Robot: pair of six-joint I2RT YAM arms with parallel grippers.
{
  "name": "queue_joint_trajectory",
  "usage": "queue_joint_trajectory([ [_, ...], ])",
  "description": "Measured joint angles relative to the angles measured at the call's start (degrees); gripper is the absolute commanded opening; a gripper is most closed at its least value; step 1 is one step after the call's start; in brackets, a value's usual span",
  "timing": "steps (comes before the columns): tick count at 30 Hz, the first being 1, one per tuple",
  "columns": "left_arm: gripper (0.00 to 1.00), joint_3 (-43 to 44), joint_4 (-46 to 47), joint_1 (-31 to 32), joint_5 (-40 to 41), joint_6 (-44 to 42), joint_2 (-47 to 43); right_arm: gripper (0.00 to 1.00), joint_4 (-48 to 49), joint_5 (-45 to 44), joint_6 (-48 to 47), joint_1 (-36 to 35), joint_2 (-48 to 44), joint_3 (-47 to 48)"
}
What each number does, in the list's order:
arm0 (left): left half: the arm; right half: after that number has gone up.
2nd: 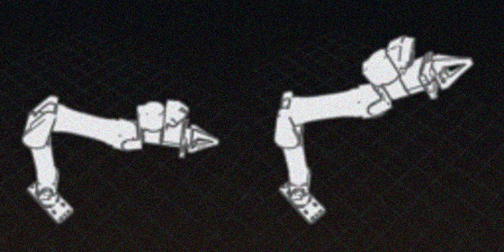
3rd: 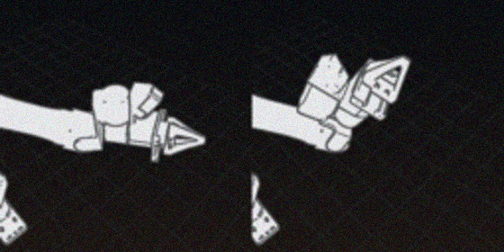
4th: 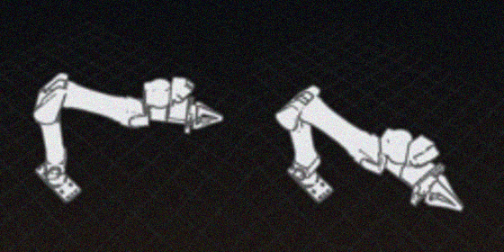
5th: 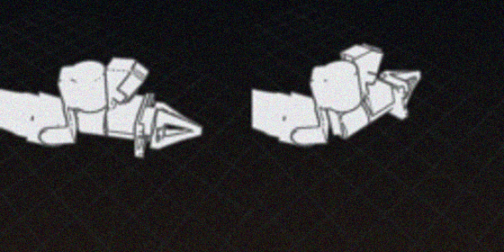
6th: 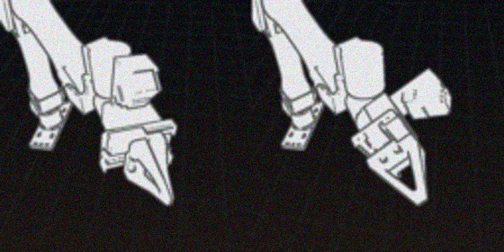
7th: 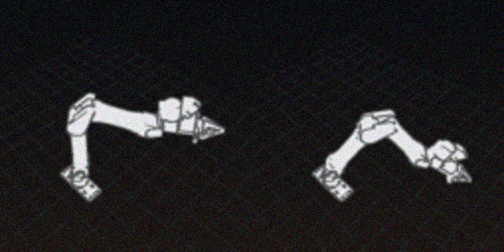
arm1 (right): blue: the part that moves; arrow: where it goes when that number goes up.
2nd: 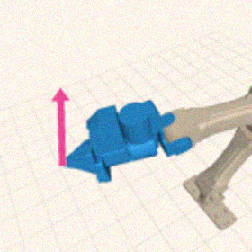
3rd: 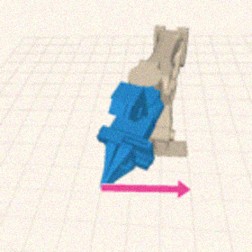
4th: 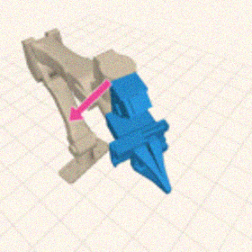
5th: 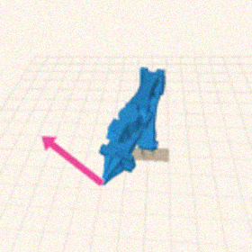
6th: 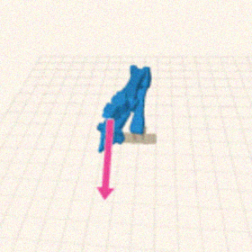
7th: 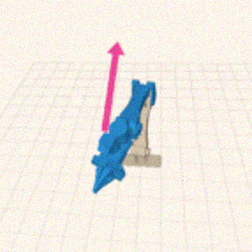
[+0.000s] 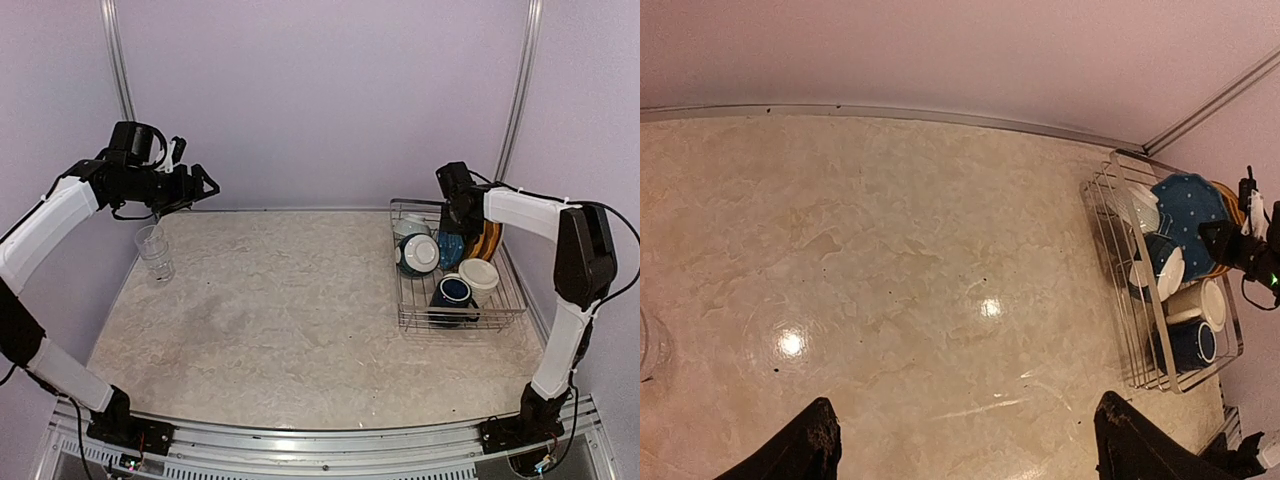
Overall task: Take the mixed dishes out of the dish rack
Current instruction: Grab the plate from the dish rack, then pass from the right arm to the left
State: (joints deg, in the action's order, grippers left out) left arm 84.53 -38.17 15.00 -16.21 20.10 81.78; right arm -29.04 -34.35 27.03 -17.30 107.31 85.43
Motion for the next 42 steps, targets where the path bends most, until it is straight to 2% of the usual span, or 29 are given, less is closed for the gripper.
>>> queue_joint_trajectory([
  [9, 0.84, 0.0, -0.11, 0.0, -0.04, 0.02, 0.31, 0.0, -0.83, 1.77, -3.45, -0.63, -0.13, 0.94],
  [26, 0.84, 0.02, -0.26, 0.42, -0.37, 0.24, 1.14, 0.0, -3.56, 2.21, -8.41, -0.68, -3.43, 1.75],
  [35, 0.85, 0.04, -0.46, 1.18, -0.39, 0.24, 1.38, 0.0, -6.6, 2.47, -9.18, -0.7, -9.16, 2.99],
  [42, 0.91, 0.04, -0.46, 1.2, -1.53, 0.42, 1.49, 0.0, -7.96, 6.64, -8.48, -0.7, -15.96, 3.06],
])
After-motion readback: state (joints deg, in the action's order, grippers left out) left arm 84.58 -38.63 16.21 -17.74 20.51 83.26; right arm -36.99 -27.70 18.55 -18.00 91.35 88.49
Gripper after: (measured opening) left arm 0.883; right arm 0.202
